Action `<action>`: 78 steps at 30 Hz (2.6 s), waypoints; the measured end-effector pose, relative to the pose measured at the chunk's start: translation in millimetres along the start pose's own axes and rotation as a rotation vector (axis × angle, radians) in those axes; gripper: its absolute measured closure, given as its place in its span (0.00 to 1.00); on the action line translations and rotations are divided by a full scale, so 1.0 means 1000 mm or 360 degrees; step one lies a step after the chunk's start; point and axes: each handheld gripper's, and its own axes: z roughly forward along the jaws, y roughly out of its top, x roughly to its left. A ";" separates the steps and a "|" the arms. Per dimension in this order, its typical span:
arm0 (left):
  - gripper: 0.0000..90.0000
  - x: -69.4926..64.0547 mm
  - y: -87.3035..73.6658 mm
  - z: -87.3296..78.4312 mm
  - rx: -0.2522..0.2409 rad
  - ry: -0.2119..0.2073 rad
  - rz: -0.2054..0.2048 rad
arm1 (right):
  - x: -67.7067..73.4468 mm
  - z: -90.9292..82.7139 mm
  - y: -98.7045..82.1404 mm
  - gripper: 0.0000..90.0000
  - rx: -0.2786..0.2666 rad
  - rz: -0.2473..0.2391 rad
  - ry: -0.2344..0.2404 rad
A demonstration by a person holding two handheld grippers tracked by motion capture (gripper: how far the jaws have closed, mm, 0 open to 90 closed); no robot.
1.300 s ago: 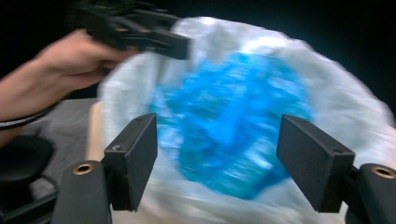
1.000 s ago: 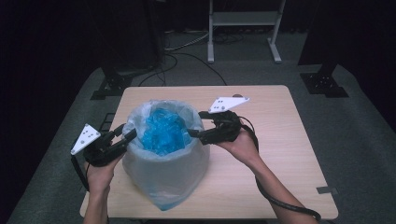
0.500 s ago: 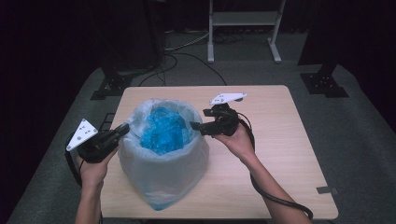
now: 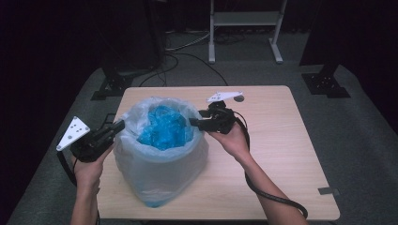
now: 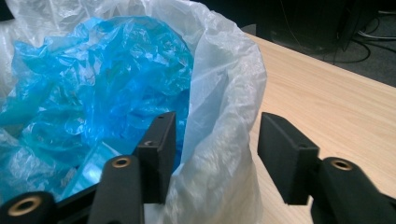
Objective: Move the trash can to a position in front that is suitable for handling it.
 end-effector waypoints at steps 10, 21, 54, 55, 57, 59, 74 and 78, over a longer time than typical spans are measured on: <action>0.99 -0.001 0.000 0.001 0.0000 -0.0008 -0.0028 | 0.008 0.004 0.001 0.70 -0.0019 -0.0075 -0.0129; 0.99 -0.001 -0.006 0.003 -0.0022 0.0012 -0.0068 | 0.016 0.005 -0.001 0.80 -0.0139 -0.0115 -0.0263; 0.99 -0.021 0.015 0.012 -0.0033 -0.0188 -0.0017 | 0.029 0.002 0.026 0.99 -0.0274 -0.0066 -0.0191; 0.99 -0.023 0.017 0.014 -0.0022 -0.0220 -0.0014 | 0.031 0.000 0.029 0.99 -0.0281 -0.0070 -0.0178; 0.99 -0.027 0.020 0.019 0.0000 -0.0256 0.0004 | 0.038 -0.003 0.034 0.99 -0.0293 -0.0086 -0.0157; 0.99 -0.031 0.022 0.023 0.0009 -0.0295 -0.0003 | 0.044 -0.005 0.038 0.99 -0.0302 -0.0108 -0.0131; 0.99 -0.040 0.041 0.047 0.0049 -0.0434 -0.0065 | 0.090 -0.009 0.037 0.99 -0.0283 -0.0308 0.0079; 0.99 -0.039 0.043 0.052 0.0099 -0.0455 -0.0080 | 0.098 -0.008 0.031 0.99 -0.0265 -0.0351 0.0115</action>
